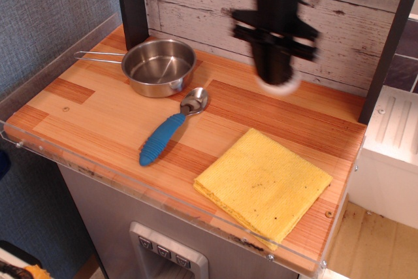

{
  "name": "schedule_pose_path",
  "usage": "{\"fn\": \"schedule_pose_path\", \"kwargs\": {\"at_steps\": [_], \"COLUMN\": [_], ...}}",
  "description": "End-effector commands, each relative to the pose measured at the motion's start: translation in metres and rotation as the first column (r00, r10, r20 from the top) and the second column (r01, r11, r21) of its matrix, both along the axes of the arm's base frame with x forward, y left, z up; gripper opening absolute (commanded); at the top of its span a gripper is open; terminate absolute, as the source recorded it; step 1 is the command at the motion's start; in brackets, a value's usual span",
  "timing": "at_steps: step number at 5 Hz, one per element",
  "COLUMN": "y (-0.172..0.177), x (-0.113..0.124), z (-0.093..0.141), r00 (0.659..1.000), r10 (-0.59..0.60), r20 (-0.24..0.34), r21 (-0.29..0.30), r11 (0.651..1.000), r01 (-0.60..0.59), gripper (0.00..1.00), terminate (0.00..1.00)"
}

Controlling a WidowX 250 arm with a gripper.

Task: Move the mushroom behind the yellow cloth.

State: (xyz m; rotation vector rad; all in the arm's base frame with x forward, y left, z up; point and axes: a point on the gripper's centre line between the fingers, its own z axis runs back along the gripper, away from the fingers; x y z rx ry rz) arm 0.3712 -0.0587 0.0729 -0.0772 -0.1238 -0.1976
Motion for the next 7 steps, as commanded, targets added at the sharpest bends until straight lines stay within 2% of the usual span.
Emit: {"fn": "schedule_pose_path", "kwargs": {"at_steps": [1, 2, 3, 4, 5, 6, 7], "y": [-0.027, -0.023, -0.023, -0.025, -0.024, -0.013, 0.007], "x": [-0.016, -0.015, -0.013, -0.015, -0.023, -0.037, -0.063], "z": [0.005, -0.004, -0.005, -0.005, 0.011, 0.044, 0.069], "r00": [0.999, 0.999, 0.999, 0.999, 1.0, 0.998, 0.988], "r10": [-0.045, -0.024, -0.027, -0.039, -0.028, 0.013, 0.145], "r20": [0.002, -0.027, -0.038, -0.033, 0.007, 0.063, 0.049], "r21": [0.077, 0.093, 0.094, 0.088, 0.069, 0.047, 0.03], "r11": [0.996, 0.995, 0.995, 0.995, 0.997, 0.999, 0.989], "r01": [0.045, 0.026, 0.03, 0.041, 0.027, -0.016, -0.147], "gripper": [0.0, 0.0, 1.0, 1.0, 1.0, 1.0, 1.0], "terminate": [0.0, 0.0, 0.0, 0.0, 0.0, 0.0, 0.0]}}
